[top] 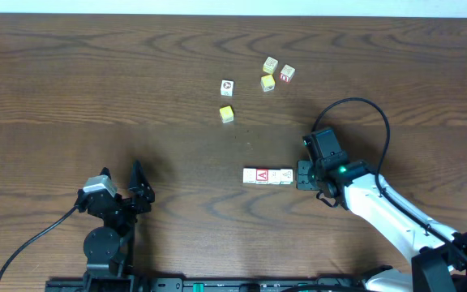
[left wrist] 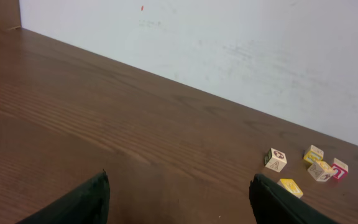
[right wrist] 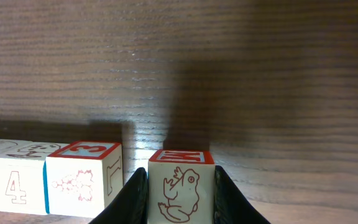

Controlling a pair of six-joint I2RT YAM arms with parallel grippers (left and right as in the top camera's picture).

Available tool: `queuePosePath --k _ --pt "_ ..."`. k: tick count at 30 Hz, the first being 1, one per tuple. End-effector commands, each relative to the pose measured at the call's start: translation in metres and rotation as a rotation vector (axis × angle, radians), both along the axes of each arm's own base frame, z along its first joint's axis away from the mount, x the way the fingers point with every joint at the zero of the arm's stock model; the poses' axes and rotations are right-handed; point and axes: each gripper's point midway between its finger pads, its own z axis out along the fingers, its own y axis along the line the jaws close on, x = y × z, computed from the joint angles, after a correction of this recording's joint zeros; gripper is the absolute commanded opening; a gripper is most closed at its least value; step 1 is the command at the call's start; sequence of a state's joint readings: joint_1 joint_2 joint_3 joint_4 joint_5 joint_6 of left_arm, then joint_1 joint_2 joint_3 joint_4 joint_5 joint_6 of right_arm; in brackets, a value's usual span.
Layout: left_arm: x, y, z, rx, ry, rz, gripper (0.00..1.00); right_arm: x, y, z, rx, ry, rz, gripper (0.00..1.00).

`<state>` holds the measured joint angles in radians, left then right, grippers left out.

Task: Lift 5 blocks
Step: 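Open the right gripper and release the M block at the row end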

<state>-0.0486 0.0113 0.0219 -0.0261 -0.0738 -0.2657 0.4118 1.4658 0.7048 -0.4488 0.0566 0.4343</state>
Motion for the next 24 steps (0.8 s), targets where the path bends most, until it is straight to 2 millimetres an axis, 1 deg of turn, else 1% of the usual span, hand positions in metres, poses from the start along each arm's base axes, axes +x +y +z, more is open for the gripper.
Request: queuePosePath --k 1,6,13,14,16,17,24 --pt "-0.001 0.0027 -0.0181 0.003 0.057 0.015 0.73 -0.0026 0.0061 -0.0027 0.01 0.008 0.047 0.09" --pt "-0.001 0.0027 -0.0181 0.003 0.057 0.015 0.72 -0.0014 0.0123 -0.0014 0.027 -0.001 0.097 0.09" --pt "-0.001 0.0027 -0.0182 0.003 0.057 0.015 0.73 -0.0019 0.0135 -0.0015 0.033 0.001 0.102 0.1" --pt "-0.001 0.0027 -0.0181 0.003 0.057 0.015 0.72 -0.0019 0.0135 -0.0015 0.033 0.001 0.102 0.12" --pt "-0.001 0.0027 -0.0181 0.003 0.057 0.015 0.72 -0.002 0.0134 -0.0015 0.033 0.002 0.102 0.2" --pt "-0.001 0.0027 -0.0181 0.003 0.057 0.015 0.72 -0.002 0.0134 -0.0015 0.033 0.002 0.102 0.22" --pt "-0.001 0.0027 -0.0181 0.003 0.057 0.015 0.73 -0.0036 0.0127 -0.0022 0.03 0.009 0.101 0.28"
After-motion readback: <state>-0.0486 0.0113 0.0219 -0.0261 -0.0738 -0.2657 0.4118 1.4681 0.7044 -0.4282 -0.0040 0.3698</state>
